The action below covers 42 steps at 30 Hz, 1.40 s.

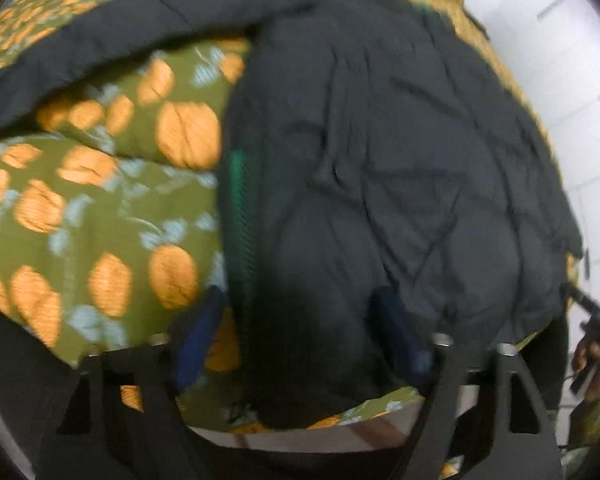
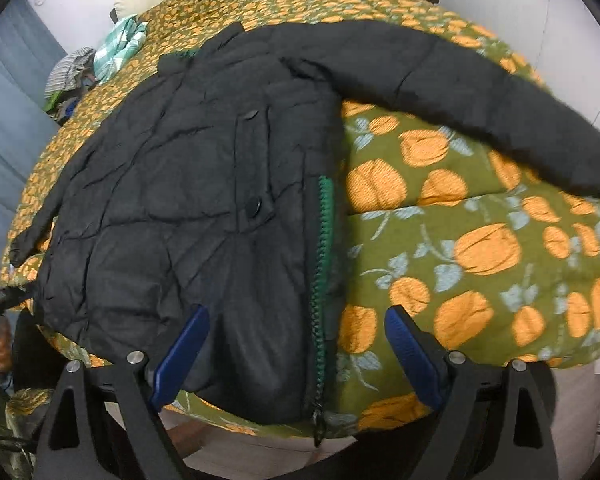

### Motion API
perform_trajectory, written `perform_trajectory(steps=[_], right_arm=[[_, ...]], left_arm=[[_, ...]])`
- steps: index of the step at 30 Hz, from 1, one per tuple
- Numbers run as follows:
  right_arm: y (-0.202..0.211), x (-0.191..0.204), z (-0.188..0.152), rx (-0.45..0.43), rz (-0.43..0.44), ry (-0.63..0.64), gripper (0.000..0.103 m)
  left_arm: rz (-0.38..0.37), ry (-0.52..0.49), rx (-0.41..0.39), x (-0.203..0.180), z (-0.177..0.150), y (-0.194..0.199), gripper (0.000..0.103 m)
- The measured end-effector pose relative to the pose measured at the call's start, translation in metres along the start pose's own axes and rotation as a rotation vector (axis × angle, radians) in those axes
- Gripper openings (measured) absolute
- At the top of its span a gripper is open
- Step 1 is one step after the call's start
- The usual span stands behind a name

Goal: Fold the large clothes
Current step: 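Lay the sleeve flat on the bed and open the left tool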

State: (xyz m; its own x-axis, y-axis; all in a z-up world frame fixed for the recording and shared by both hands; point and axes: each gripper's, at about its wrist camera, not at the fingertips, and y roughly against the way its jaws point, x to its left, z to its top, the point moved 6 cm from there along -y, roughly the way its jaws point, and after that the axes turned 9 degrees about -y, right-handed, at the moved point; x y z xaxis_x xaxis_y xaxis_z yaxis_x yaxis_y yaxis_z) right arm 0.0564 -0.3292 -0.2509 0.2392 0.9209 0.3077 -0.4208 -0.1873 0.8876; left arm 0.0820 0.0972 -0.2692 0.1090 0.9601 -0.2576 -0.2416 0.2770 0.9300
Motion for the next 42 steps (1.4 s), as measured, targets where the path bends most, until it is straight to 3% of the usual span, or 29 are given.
perform_trajectory(steps=[1,2,3,5,10,12,15,17,20,22,25,27,28,29,31,33,39,42], right_arm=[[-0.002,0.001,-0.001,0.010,0.012,-0.002,0.085],[-0.003,0.005,-0.003,0.013,0.023,0.012,0.050],[-0.003,0.007,-0.004,0.000,-0.006,0.035,0.034],[0.003,0.012,-0.006,-0.011,-0.016,0.045,0.023],[0.014,0.018,-0.021,-0.006,-0.035,0.059,0.021],[0.010,0.017,-0.027,-0.017,-0.052,0.067,0.022],[0.012,0.020,-0.020,-0.050,-0.061,0.064,0.033],[0.017,0.024,-0.017,-0.065,-0.063,0.085,0.063],[0.033,0.025,-0.010,-0.096,-0.069,0.100,0.066],[0.047,0.024,-0.003,-0.135,-0.093,0.107,0.067],[0.075,0.030,0.012,-0.259,-0.140,0.121,0.069],[0.102,0.043,0.024,-0.402,-0.174,0.139,0.070],[0.110,0.046,0.027,-0.440,-0.176,0.145,0.073],[0.120,0.054,0.030,-0.496,-0.175,0.155,0.084],[0.121,0.064,0.030,-0.501,-0.135,0.199,0.091],[0.109,0.075,0.025,-0.450,-0.120,0.259,0.091],[0.095,0.091,0.008,-0.452,-0.047,0.260,0.091],[0.089,0.097,0.004,-0.426,-0.002,0.262,0.091]], left_arm=[[-0.002,-0.008,-0.002,-0.002,-0.002,-0.002,0.046],[-0.001,-0.019,-0.019,-0.002,-0.002,0.000,0.032],[-0.008,-0.023,-0.025,-0.002,-0.003,0.003,0.029],[-0.033,-0.021,-0.041,0.000,-0.005,0.011,0.021],[-0.005,-0.053,-0.047,-0.001,-0.019,0.017,0.020],[0.009,-0.059,-0.056,0.000,-0.017,0.015,0.023],[0.047,-0.064,-0.079,0.000,-0.012,0.021,0.035],[0.069,-0.085,-0.138,-0.002,-0.011,0.040,0.055],[0.108,-0.090,-0.268,-0.003,-0.005,0.079,0.083],[0.144,-0.086,-0.360,-0.003,0.004,0.102,0.091],[0.255,-0.102,-0.522,-0.006,0.022,0.136,0.098],[0.325,-0.146,-0.615,-0.009,0.031,0.155,0.098],[0.345,-0.167,-0.634,-0.011,0.037,0.160,0.098],[0.355,-0.192,-0.653,-0.016,0.045,0.165,0.098],[0.345,-0.194,-0.661,-0.016,0.050,0.169,0.098],[0.307,-0.172,-0.633,-0.019,0.050,0.160,0.098],[0.172,-0.097,-0.414,-0.031,0.027,0.105,0.098],[0.127,-0.145,-0.366,-0.044,0.017,0.096,0.099]])
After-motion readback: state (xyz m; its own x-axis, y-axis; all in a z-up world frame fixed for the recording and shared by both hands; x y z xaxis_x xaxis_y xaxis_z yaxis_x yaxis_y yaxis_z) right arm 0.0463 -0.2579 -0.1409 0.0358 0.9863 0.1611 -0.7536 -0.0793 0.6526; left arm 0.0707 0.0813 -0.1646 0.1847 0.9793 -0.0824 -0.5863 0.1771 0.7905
